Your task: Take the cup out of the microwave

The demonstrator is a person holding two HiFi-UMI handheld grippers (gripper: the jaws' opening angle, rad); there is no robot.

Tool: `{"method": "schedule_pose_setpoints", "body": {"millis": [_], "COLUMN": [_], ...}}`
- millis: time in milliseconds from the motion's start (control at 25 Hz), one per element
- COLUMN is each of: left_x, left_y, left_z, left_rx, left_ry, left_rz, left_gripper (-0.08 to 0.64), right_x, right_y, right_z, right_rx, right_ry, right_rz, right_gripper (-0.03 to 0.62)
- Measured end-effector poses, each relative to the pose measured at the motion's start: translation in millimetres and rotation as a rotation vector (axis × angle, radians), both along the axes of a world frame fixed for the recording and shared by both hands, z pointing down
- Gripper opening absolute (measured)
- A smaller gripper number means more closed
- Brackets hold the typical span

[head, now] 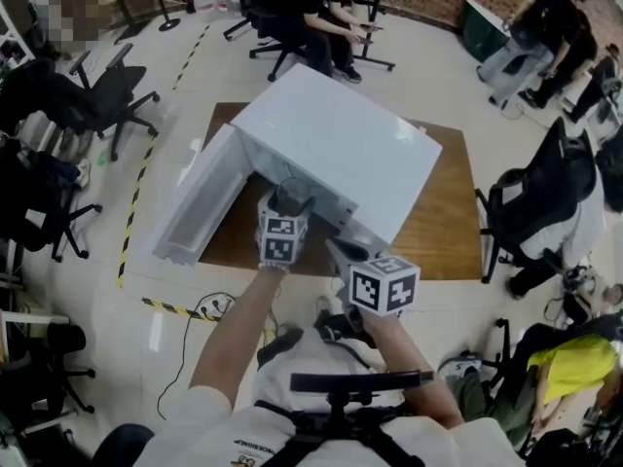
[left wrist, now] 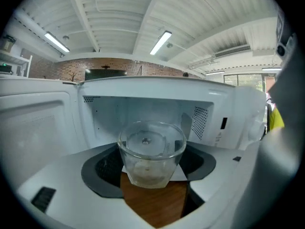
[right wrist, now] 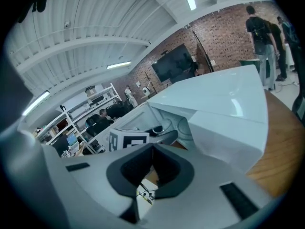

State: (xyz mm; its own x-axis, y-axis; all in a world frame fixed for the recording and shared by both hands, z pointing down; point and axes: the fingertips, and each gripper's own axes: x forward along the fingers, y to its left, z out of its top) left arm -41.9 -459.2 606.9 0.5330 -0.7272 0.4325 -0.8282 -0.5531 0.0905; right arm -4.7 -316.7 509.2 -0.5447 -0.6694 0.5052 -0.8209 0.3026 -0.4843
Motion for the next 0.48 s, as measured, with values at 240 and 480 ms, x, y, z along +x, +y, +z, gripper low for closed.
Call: {"method": "schedule_pose_setpoints", "body": {"millis": [240,480], "left_x": [-25,-46], "left_y": [47,88], "left_z": [-24,-40], "left_rx": [0.008,0.019], "left_ry": [0.019,0.054], "left_rz": [0.014,0.001], "left_gripper": [0.345,0.345], "right_x": [-9,-22], "right_y": [10,25], "right_z": [0,6], "right_rx": [-0.027,-0.035], "right_ry": [-0.005,-0.007], "right_rz": [0.023,0.027], "right_gripper": [0.006,0.006]}}
